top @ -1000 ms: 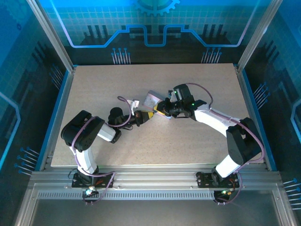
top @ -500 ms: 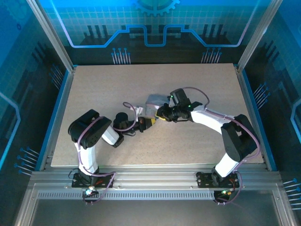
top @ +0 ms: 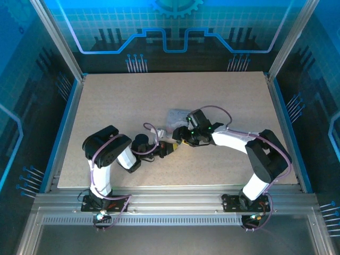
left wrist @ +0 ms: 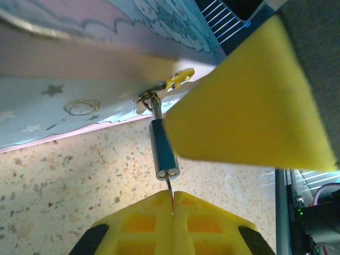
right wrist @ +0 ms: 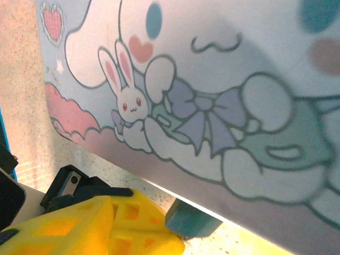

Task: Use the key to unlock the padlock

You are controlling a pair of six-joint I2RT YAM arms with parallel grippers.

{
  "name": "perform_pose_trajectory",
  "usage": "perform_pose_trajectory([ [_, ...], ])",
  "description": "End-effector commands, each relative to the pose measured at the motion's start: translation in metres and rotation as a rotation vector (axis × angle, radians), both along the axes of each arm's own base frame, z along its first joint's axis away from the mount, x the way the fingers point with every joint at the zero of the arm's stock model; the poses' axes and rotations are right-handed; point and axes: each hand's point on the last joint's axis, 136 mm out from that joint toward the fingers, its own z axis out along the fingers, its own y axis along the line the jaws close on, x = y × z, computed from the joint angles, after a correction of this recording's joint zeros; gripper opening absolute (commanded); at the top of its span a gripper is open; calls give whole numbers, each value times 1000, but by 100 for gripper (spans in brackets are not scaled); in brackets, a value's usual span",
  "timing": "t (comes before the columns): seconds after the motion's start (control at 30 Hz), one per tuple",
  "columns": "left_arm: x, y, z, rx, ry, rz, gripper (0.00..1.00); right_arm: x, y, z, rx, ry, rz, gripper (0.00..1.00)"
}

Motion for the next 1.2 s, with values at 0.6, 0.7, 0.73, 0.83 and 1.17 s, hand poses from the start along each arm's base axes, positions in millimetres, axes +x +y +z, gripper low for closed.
perform_pose_trajectory([
  [0.6, -11, -3, -3, -12, 33, 27, 0, -17, -5, -6, 87, -108, -101, 67],
  [0.7, -13, -3, -2, -16, 38, 29, 0, -16, -4, -5, 108, -108, -116, 66],
  [0.73, -13, -4, -2, -17, 42, 27, 0, -15, -3, -4, 117, -106, -122, 66],
  [0.83, -15, -5, -1, -23, 50, 25, 0, -14, 1, -5, 141, -80, -139, 65],
  [1.17, -14, -11, 3, -38, 53, 27, 0, -21, 0, -24, 96, -1, -194, 46],
])
